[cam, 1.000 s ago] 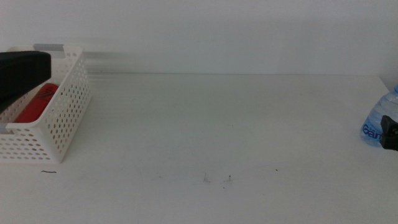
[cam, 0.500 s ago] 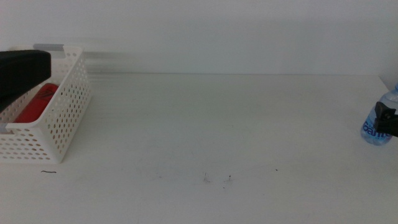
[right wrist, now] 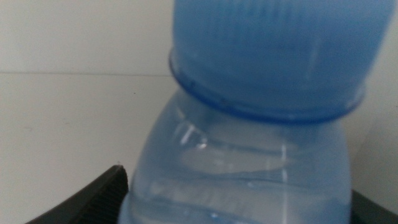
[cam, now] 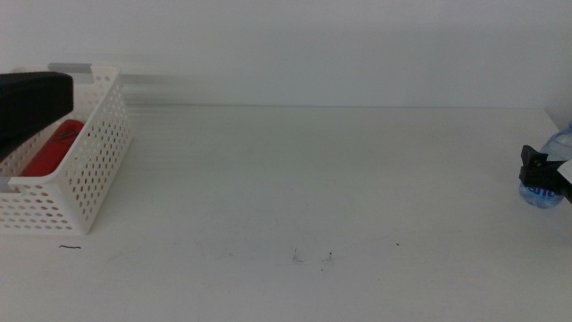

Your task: Use arms to grab the bottles and put them into the dustbin to the left of the table.

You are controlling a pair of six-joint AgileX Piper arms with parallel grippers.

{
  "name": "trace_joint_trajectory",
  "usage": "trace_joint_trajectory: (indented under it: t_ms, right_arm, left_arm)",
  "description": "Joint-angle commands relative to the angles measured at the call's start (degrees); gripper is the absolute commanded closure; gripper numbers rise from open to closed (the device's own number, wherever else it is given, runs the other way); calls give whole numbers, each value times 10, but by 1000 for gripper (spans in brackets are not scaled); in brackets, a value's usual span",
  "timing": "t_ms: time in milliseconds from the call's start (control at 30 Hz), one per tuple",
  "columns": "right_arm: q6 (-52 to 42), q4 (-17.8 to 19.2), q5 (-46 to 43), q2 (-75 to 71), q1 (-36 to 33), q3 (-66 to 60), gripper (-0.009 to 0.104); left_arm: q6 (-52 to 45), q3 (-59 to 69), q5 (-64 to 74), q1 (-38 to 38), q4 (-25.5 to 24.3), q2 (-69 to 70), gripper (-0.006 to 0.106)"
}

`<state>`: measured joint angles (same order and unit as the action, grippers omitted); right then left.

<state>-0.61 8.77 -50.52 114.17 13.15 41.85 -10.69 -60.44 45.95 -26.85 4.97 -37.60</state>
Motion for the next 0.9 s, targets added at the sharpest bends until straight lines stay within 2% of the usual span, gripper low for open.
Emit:
trace_joint_trajectory:
  t_ms: [0, 67, 133, 200, 367, 467, 633, 867]
  right_arm:
    - [-4, -3, -3, 9, -1, 14, 23]
    - [-4, -3, -2, 11, -1, 19, 38]
    - [-4, -6, -2, 11, -1, 19, 62]
    - [-4, -15, -1, 11, -3, 19, 97]
    - [-17, -21, 8, -24, -56, 19, 97]
    - [-18, -14, 33, -51, -111, 41, 97]
    - [-12, -11, 142, -50, -229, 133, 97]
    - [-7, -11, 151, 11, -367, 241, 97]
  left_arm:
    - [2, -2, -7, 1, 0, 1, 7]
    - [0, -2, -7, 1, 0, 1, 7]
    - [0, -2, -7, 1, 0, 1, 7]
    - [0, -2, -7, 1, 0, 1, 7]
    - [2, -2, -7, 1, 0, 1, 7]
    - [2, -2, -7, 1, 0, 1, 7]
    - [1, -2, -7, 1, 0, 1, 7]
    - [1, -2, -7, 1, 0, 1, 7]
